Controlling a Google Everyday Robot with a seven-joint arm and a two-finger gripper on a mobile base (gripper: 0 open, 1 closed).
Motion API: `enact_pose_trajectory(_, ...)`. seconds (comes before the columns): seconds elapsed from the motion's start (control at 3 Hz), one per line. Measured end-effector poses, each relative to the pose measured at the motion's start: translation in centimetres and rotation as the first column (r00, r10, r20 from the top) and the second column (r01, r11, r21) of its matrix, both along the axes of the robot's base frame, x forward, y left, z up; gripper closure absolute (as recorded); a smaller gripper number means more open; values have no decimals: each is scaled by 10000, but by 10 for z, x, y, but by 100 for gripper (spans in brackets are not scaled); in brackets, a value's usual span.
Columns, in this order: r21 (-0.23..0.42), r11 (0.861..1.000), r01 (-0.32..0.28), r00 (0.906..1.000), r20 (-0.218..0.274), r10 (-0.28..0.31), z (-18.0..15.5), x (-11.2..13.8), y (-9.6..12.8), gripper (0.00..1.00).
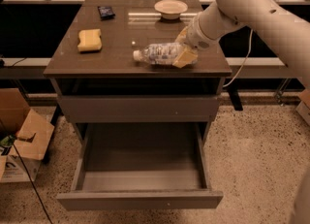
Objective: Pick blue plastic bottle from middle drawer and place on counter
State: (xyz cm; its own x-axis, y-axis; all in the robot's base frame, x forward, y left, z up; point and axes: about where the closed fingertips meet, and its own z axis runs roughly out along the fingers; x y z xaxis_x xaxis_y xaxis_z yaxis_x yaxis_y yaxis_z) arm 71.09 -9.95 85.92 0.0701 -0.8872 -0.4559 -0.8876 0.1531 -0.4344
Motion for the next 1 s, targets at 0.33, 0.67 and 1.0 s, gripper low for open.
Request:
enact_pose_trajectory(0.33,150,9971,741,9971,153,-743,0,31,-20,81)
enact_pose_trajectory(0.67,625,9905,1225,9921,211,-1240,1,64,-33,50)
enact_pose_trajectory(1.0,925,9872,1299,9907,277,-1330,5,81,-33,28)
